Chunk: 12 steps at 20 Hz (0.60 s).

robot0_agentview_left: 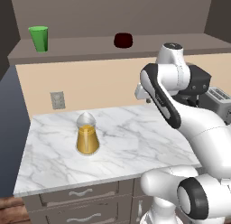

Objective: There is a tray on the dining counter. Grab the cup, mug, and pitcher and place them on the tray. The pitcher may be placed next to the tray if it cannot fit the tray.

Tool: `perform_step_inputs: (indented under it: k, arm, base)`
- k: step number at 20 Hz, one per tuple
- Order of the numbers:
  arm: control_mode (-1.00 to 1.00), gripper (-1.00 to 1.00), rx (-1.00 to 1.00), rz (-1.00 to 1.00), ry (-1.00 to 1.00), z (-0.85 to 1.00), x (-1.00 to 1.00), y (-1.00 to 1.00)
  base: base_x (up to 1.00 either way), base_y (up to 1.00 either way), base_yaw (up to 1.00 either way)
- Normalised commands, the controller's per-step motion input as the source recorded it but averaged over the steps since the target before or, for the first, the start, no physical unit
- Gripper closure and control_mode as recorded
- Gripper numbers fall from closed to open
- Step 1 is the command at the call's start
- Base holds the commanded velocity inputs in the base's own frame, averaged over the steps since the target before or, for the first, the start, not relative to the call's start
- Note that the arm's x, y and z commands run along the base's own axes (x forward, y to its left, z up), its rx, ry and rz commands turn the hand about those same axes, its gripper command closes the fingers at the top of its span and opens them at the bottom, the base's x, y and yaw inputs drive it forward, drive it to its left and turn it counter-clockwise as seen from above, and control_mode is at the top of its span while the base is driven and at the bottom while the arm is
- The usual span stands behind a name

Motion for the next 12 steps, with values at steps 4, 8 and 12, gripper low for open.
perform_step_inputs:
  k: [4,8,12]
  arm:
    - [-1.00,-1.00,0.00,0.00,-0.03,0.00,-0.14,0.02]
    - [-1.00,-1.00,0.00,0.01,-0.08,0.17,-0.14,0.11]
    - [-1.00,-1.00,0.00,0.00,-0.11,0.29,-0.18,0.27]
  base:
    - [0.00,0.00,0.00]
    - [0.00,0.00,0.00]
    - [0.00,0.00,0.00]
